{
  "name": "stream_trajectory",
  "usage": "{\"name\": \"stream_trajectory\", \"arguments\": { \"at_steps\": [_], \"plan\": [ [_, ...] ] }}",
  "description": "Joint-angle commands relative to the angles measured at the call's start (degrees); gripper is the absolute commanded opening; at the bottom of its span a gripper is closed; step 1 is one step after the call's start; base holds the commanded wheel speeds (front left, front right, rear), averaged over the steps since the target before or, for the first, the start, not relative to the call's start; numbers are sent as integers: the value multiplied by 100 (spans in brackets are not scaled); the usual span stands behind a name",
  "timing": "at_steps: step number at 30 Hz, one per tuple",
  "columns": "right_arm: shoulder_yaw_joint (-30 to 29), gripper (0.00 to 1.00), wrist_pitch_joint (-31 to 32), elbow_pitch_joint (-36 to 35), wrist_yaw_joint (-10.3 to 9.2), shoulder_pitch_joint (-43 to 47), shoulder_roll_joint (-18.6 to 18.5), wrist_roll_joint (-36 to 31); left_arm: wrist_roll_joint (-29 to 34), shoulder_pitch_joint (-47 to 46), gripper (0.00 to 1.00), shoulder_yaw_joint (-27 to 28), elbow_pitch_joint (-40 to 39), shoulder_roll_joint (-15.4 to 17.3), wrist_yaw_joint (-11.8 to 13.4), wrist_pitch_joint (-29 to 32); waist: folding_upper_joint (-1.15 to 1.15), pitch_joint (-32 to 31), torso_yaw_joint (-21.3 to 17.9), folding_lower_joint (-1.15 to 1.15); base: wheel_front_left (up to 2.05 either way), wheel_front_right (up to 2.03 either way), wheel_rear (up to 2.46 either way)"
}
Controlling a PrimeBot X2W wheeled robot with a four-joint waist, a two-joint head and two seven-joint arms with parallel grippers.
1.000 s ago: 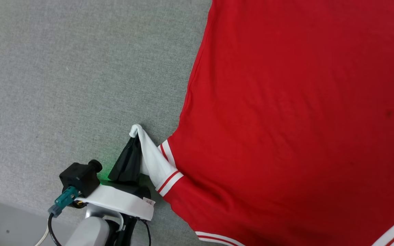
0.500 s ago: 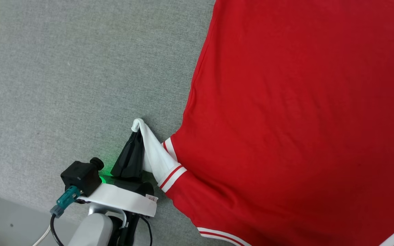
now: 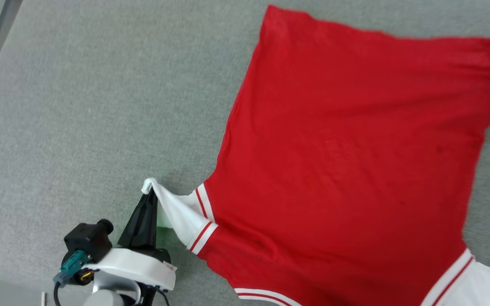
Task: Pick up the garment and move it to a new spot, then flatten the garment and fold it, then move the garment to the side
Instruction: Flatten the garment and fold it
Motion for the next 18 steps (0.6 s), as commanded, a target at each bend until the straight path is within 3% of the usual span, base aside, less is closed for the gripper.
{"name": "stream_trajectory", "arguments": {
  "at_steps": [1, 9, 18],
  "plan": [
    [42, 0, -54, -46, -6, 104, -81, 14, -34, 53, 0, 29, -1, 28, 30, -8, 0, -303, -222, -1, 0, 0, 0],
    [271, 0, -580, -775, -6, 1360, -584, 675, -118, 567, 0, 170, -53, 227, 173, 119, 0, -1106, -576, -1, 0, 0, 0],
    [-186, 0, -1010, -1482, -6, 3484, -1069, 1209, -231, 1065, 0, 267, -122, 373, 284, 208, 0, -1683, -893, -1, 0, 0, 0]
  ]
}}
